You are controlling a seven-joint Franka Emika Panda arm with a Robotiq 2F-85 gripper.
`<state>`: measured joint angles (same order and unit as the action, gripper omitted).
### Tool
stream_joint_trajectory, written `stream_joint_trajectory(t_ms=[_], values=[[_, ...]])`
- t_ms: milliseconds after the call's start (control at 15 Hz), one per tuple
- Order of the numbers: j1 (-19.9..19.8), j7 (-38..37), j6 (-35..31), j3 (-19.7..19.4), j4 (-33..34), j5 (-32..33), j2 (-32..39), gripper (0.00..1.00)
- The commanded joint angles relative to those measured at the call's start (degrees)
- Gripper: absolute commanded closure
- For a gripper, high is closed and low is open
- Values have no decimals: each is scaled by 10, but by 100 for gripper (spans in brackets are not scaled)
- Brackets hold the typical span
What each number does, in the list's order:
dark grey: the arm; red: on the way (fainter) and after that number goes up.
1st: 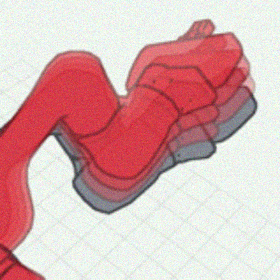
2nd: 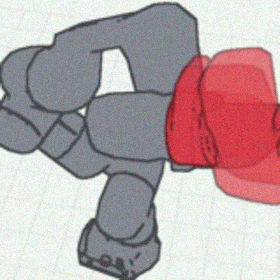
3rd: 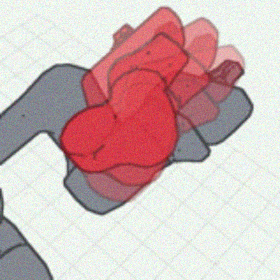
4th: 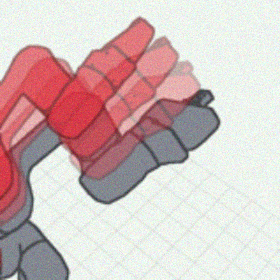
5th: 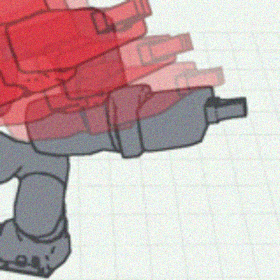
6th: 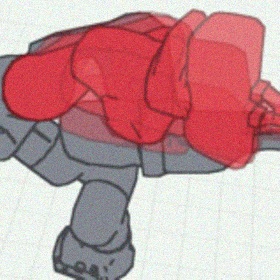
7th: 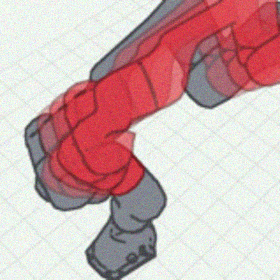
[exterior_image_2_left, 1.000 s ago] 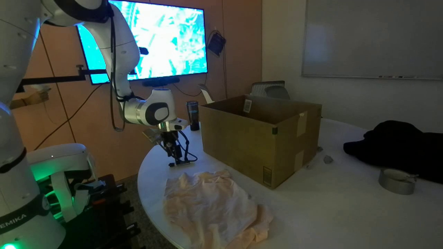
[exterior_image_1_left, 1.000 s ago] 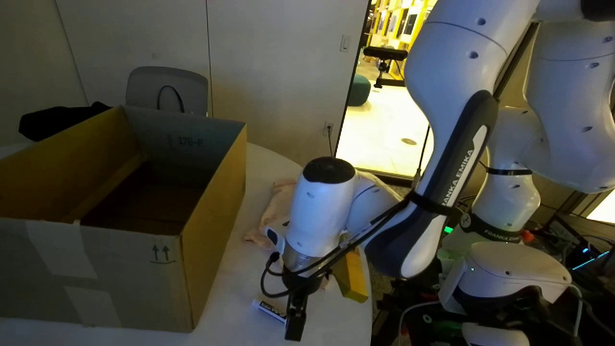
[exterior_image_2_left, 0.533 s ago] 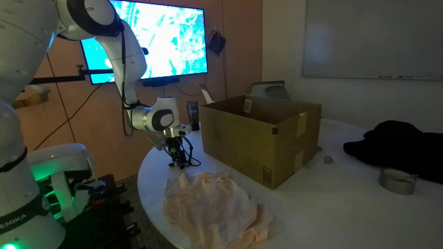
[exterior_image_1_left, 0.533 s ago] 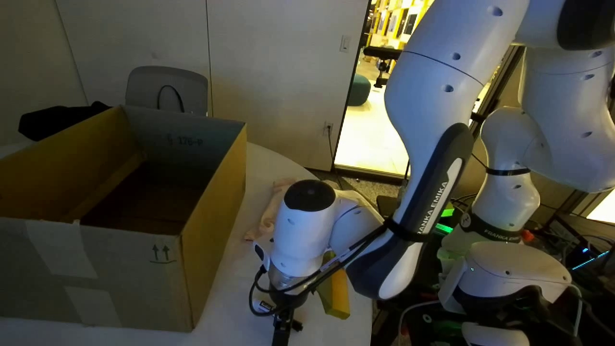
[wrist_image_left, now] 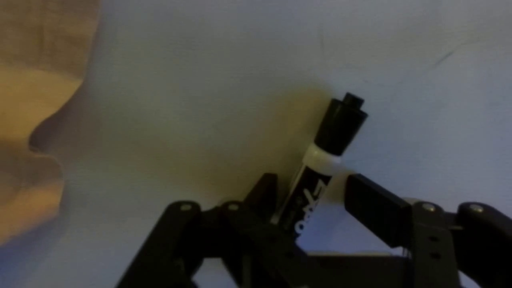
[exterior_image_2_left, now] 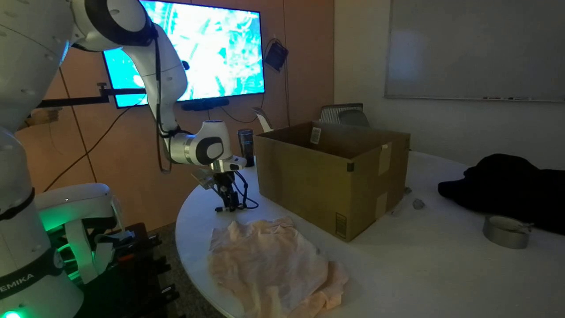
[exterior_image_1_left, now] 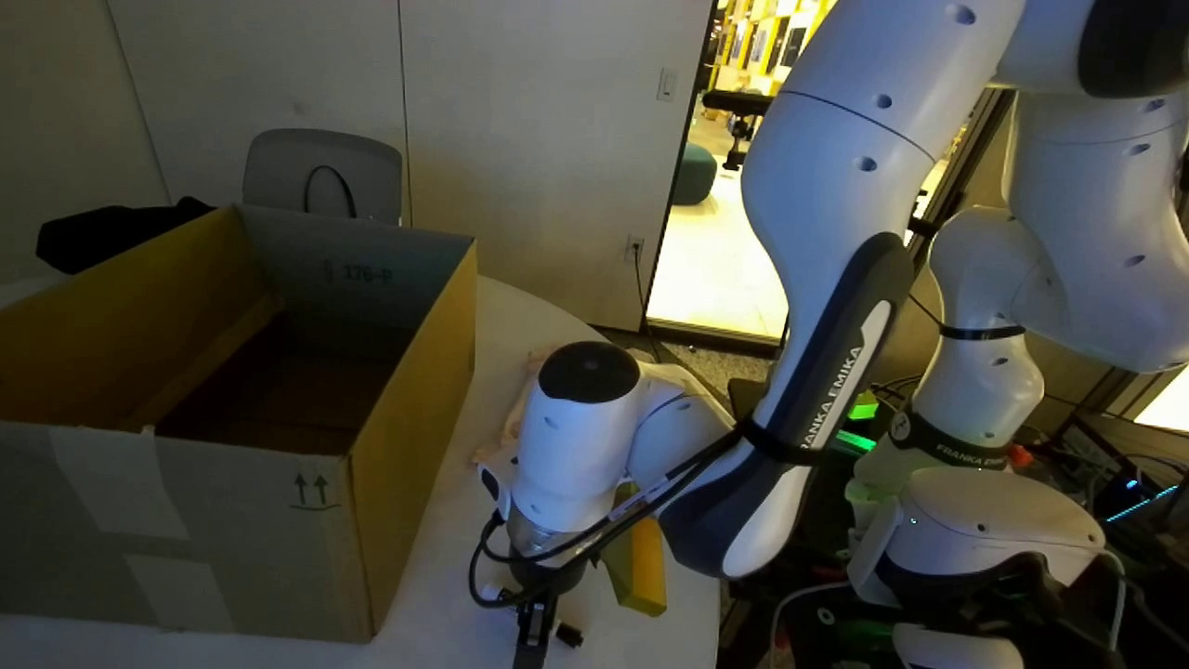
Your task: Put the marker on the shirt, fold the shirt, and then put the folded shirt in the box
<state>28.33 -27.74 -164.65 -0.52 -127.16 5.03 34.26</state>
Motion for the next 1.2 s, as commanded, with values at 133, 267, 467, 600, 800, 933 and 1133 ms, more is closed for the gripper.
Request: stream_joint_trajectory(t_ms=[133, 267, 467, 600, 800, 933, 1133], values=[[13, 22, 71, -11, 10, 17, -22, 94], [7, 35, 100, -5, 7, 29, -32, 93], [1, 55, 144, -3, -5, 60, -58, 93], [-13, 71, 165, 0, -19, 79, -84, 93], [-34, 78, 173, -10, -42, 113, -121, 94], [-54, 76, 173, -22, -54, 135, -136, 94], [-90, 66, 162, -45, -64, 164, -136, 94]])
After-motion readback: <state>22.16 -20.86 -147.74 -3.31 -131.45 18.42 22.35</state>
